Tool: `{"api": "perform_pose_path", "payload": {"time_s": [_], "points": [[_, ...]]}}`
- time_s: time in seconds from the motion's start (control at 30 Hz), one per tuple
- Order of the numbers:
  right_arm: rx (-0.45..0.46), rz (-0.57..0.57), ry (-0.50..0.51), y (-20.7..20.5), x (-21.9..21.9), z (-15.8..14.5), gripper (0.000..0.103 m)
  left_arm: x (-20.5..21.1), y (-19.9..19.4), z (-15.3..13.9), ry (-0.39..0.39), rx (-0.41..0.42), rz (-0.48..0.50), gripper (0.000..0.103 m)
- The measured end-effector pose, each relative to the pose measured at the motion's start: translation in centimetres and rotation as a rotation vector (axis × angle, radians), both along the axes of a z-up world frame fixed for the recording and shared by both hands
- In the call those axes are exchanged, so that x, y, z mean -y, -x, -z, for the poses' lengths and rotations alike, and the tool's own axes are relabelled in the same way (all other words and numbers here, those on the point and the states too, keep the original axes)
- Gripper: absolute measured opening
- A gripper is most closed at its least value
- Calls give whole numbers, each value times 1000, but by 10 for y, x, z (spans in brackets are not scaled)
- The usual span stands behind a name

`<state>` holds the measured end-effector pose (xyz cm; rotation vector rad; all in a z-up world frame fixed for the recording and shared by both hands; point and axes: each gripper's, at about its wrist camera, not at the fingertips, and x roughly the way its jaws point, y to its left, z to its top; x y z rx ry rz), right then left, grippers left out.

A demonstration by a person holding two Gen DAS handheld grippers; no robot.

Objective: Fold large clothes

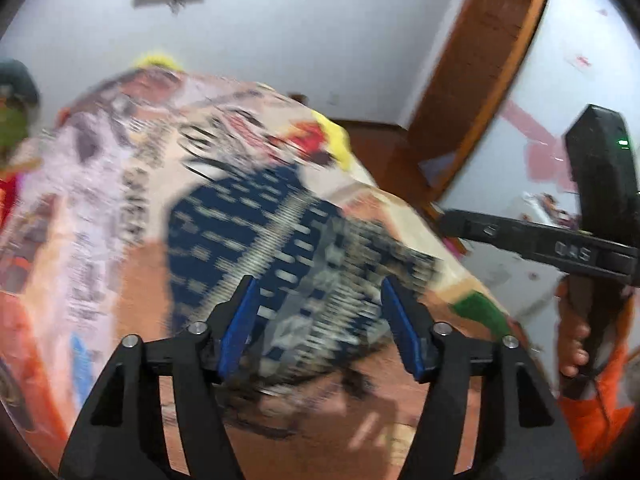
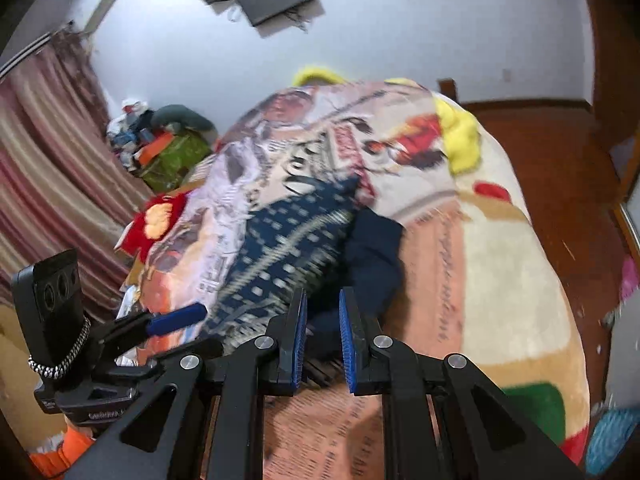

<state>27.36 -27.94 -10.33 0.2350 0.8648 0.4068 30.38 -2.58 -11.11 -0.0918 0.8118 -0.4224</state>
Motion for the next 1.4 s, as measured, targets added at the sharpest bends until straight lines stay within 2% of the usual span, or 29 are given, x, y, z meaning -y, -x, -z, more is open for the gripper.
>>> {"api": "perform_pose_path", "payload": {"time_s": [0.03, 0.1, 0.23, 0.27, 0.37, 0.47, 0.5, 0.53, 0.57, 0.6, 0.67, 0.77, 0.87, 1.0, 1.07, 1.13, 1.27, 1.33, 1.4], "points": [[5, -10, 13, -3, -8, -2, 12, -6, -5, 3, -35, 3, -36, 64], [7, -29, 36, -9, -22, -2, 12, -12, -13, 14, -63, -22, -48, 64], [-62, -67, 85, -25, -47, 20, 12, -11, -25, 64, -101, -173, -2, 64], [-89, -77, 99, -29, -51, 30, 12, -8, -26, 75, -109, -187, 7, 64], [-170, -85, 138, -37, -53, 59, 12, 0, -9, 83, -166, -114, 32, 70], [-243, -67, 211, -37, -44, 94, 13, 1, 0, 84, -184, -98, 68, 72], [-250, -70, 196, -35, -39, 98, 14, 1, 2, 83, -187, -93, 74, 72], [-254, -69, 167, -33, -33, 102, 16, -2, 4, 82, -181, -96, 80, 72], [-258, -61, 143, -32, -26, 102, 28, -4, 4, 80, -174, -102, 83, 72], [-265, -49, 144, -31, -22, 101, 50, -8, 3, 77, -167, -105, 82, 72], [-270, -11, 156, -30, -12, 97, 76, -18, 2, 68, -146, -99, 59, 72], [-231, -12, 112, -30, -2, 83, 77, -36, -4, 57, -104, -83, 11, 72], [-205, -3, 51, -39, 3, 71, 80, -59, -19, 52, -59, -101, -57, 72], [-199, 16, -32, -58, -1, 60, 89, -82, -45, 57, 5, -170, -109, 72], [-210, 9, -46, -72, -7, 61, 90, -90, -59, 66, 48, -223, -121, 72], [-245, -5, -23, -86, -15, 68, 90, -97, -73, 77, 104, -281, -126, 72], [-377, -51, -6, -114, -31, 102, 90, -98, -96, 105, 227, -413, -100, 72], [-411, -68, 8, -121, -36, 115, 90, -97, -102, 114, 279, -438, -85, 76], [-412, -91, 29, -124, -43, 122, 94, -98, -110, 120, 328, -456, -79, 81]]}}
